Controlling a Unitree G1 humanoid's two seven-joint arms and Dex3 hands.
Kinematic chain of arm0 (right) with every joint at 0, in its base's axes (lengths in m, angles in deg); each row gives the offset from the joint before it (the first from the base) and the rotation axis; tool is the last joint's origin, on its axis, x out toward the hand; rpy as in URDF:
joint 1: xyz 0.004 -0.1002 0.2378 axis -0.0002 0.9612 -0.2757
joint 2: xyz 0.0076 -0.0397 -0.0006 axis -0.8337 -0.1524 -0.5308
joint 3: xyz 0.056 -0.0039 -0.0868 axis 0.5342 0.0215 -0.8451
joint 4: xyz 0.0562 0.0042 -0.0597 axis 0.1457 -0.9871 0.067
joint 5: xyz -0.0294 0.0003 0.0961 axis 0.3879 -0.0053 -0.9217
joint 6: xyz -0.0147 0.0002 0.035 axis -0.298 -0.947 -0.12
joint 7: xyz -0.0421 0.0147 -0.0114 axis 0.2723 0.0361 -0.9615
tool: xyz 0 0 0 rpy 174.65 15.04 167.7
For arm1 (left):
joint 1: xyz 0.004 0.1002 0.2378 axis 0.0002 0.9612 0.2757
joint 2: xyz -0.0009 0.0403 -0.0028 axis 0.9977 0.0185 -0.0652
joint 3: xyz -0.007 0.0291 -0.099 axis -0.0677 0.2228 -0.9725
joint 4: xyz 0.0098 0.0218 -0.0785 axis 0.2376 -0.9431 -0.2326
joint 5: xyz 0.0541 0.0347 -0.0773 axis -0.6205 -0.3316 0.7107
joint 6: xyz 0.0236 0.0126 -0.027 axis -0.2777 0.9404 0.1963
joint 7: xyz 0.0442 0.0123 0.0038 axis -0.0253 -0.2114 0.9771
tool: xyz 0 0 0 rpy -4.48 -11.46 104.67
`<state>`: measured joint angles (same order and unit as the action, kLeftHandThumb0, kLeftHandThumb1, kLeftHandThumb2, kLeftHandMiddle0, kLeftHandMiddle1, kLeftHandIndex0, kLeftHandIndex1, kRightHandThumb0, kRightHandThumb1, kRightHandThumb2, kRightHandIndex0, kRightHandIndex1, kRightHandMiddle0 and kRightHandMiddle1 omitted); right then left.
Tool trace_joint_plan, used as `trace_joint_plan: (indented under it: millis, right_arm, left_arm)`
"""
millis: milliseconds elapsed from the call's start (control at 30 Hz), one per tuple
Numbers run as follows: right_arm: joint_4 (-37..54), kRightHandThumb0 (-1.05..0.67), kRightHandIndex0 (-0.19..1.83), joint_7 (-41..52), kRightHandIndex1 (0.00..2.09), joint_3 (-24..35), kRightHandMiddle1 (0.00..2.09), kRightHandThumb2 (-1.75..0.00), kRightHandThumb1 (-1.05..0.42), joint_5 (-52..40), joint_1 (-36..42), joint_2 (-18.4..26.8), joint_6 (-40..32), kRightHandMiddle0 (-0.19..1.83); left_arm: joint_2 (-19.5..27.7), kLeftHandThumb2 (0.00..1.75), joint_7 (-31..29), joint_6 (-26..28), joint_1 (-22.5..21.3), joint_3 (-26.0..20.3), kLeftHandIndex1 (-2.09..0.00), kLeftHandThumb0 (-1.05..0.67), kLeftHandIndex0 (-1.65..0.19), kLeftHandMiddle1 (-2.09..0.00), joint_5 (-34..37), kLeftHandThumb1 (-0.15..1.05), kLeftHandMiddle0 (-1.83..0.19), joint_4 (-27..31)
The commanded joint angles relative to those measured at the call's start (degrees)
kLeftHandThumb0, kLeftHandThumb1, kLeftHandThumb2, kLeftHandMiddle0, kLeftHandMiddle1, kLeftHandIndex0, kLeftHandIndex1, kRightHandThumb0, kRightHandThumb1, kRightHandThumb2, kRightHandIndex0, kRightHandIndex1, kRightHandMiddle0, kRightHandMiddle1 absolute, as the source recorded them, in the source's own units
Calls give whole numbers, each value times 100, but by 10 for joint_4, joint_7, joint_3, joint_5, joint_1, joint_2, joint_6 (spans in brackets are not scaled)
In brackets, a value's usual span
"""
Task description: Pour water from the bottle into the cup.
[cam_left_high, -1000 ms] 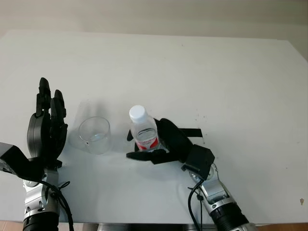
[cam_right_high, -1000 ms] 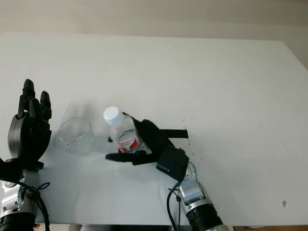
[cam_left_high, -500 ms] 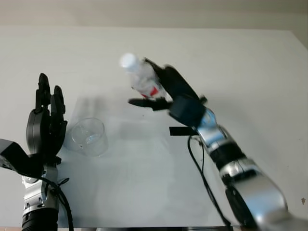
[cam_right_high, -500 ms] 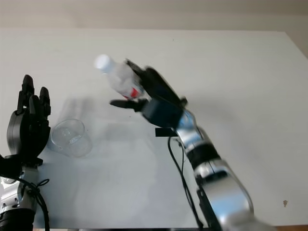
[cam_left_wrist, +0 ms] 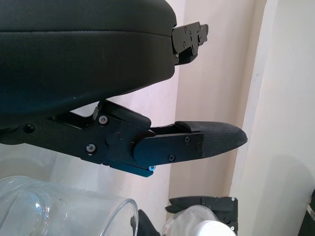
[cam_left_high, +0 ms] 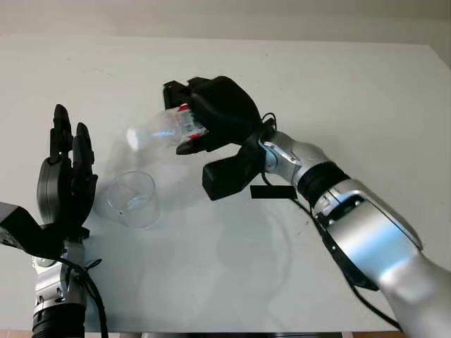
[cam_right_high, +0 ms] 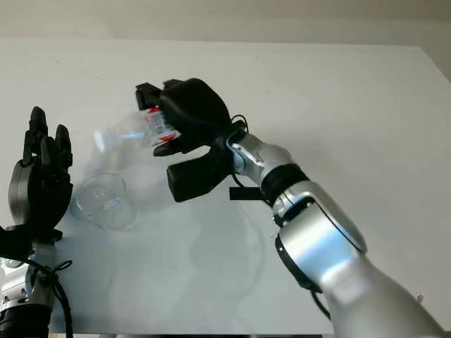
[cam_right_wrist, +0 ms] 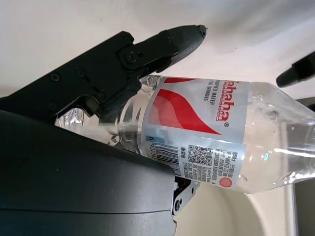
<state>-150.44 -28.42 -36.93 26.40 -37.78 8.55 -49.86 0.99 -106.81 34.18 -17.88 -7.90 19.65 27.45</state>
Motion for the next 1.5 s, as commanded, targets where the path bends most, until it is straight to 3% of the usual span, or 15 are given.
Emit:
trace_joint_plan:
  millis: [0, 333, 533, 667, 933, 967, 1033, 1267, 1467]
  right_arm:
    - [-5, -47, 114, -36, 209, -20, 209, -22, -105, 20, -26, 2, -5, 80]
    - [-26, -50, 130, -192, 209, -99, 209, -20, -105, 96, -70, 6, -18, 83]
    - [-28, -50, 128, -221, 209, -120, 208, -13, -105, 111, -86, 4, -26, 57]
    - [-27, -49, 127, -249, 209, -143, 209, -11, -105, 134, -100, 5, -40, 56]
    - [-28, -50, 125, -280, 209, -175, 182, -6, -103, 159, -114, 1, -62, 48]
    - [-27, -50, 126, -284, 209, -180, 197, -6, -103, 164, -116, 1, -68, 52]
    - [-26, -49, 126, -291, 209, -188, 206, -5, -103, 172, -120, 0, -74, 56]
    - [-25, -49, 127, -310, 209, -215, 209, -5, -101, 198, -125, 0, -112, 66]
    - [-27, -53, 125, -340, 209, -223, 207, -5, -101, 202, -124, 0, -119, 53]
  left_arm:
    - [-15, 48, -4, -6, 15, 2, -1, -78, 19, -2, 1, 105, 19, -15]
    - [-15, 46, -4, -3, 13, 5, -1, -80, 19, -3, -1, 105, 19, -16]
    - [-17, 46, -3, -5, 11, 4, -2, -80, 18, -4, 0, 105, 19, -21]
    - [-18, 46, -1, -2, 12, 5, -1, -80, 19, -2, 0, 105, 19, -16]
    - [-23, 46, 0, -5, 13, 5, -1, -80, 19, -3, 2, 105, 19, -16]
    - [-23, 46, 1, -4, 13, 5, -1, -80, 19, -4, 1, 105, 19, -15]
    - [-24, 46, 4, 0, 14, 4, -1, -80, 19, -3, 1, 105, 19, -12]
    - [-24, 45, 4, 2, 15, 4, -2, -80, 18, -5, 2, 105, 19, -11]
    - [-24, 45, 8, 3, 15, 4, -2, -80, 18, -5, -1, 105, 18, -11]
